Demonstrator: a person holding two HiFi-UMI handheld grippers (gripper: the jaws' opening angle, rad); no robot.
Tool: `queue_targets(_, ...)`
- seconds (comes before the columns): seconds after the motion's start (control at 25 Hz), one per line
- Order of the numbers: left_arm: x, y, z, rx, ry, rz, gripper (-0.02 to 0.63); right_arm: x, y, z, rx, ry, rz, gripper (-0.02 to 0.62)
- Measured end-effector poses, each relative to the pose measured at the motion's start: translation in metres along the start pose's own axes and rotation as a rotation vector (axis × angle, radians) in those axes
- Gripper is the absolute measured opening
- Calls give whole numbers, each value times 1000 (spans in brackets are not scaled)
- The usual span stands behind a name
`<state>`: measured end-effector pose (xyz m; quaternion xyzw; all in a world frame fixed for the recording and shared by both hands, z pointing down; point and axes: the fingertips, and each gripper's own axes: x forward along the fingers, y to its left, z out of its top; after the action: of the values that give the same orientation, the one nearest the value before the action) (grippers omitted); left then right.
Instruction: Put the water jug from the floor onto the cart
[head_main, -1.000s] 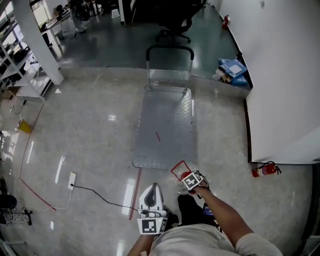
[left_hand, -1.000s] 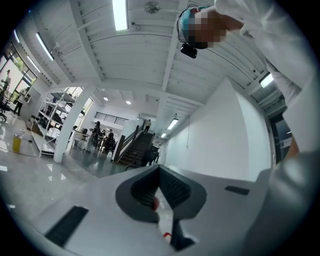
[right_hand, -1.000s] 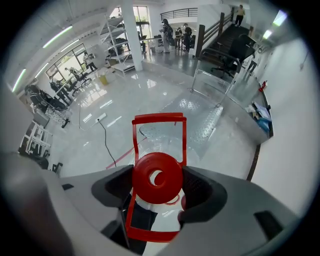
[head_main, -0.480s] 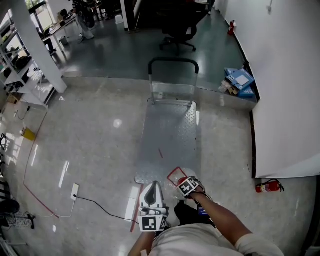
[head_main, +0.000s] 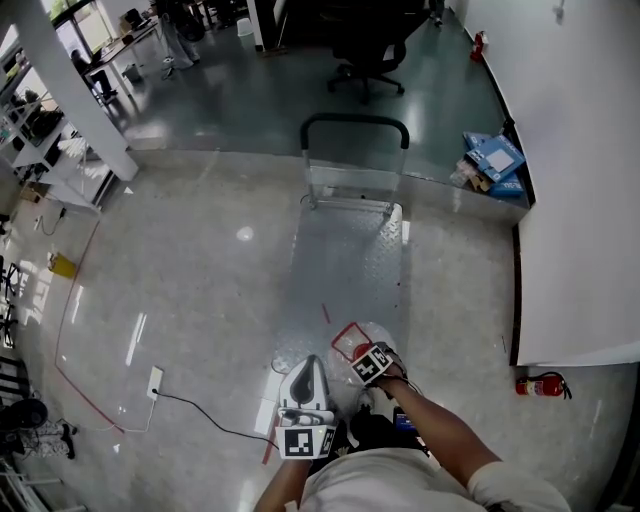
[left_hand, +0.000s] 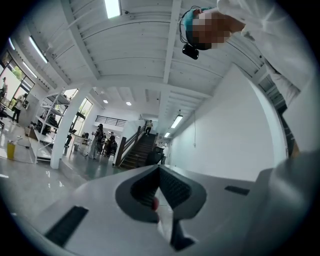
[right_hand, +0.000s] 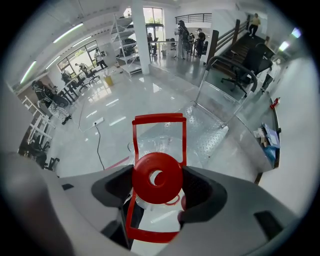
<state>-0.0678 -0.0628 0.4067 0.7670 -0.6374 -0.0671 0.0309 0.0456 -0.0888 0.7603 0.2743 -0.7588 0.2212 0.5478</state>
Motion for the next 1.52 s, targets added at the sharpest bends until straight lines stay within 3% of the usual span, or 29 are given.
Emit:
queue_targets(0.64, 57, 23, -27, -22, 72, -115, -2, 53, -49, 39, 117, 12, -34, 301)
queue_targets(1.52, 95, 37, -53, -41, 117, -91, -2, 91, -61, 20, 143, 61, 11, 301)
